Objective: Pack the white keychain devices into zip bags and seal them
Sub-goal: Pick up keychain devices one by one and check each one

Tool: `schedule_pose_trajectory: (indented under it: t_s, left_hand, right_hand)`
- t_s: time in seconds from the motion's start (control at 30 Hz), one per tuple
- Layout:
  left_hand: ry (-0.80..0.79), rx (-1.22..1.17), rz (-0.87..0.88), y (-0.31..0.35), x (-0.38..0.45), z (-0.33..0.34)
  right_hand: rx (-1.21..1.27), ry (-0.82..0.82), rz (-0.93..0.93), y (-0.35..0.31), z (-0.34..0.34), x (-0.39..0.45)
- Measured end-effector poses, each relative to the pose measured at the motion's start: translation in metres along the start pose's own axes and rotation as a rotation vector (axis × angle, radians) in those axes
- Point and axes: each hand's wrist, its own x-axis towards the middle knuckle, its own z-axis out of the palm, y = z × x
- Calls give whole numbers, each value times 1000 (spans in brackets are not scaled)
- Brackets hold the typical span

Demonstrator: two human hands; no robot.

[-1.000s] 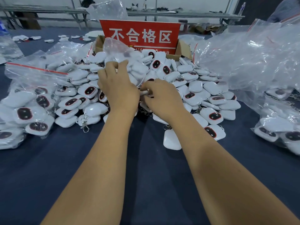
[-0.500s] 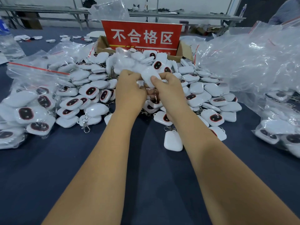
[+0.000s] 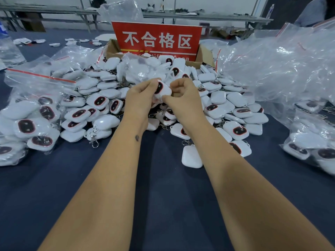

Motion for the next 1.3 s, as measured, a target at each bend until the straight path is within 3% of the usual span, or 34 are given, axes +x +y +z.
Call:
schedule_pose_trajectory:
  t_s: [0.27,0.47,0.8,1.3]
  left_hand:
    - [-9,-110,-29,-1,2,-1]
    - [-23,-43,-24,0,0,3]
    - [-94,147,39,-3,-12,9]
    - [-44,141,-58,-3,-11,11]
  right_hand:
    - [86,-12,27,2,-1,3]
    - [232,-35,105,4,-3,6]
    - [163,-55,80,3,-3,1]
    - [177,-37,116,6,-3,6]
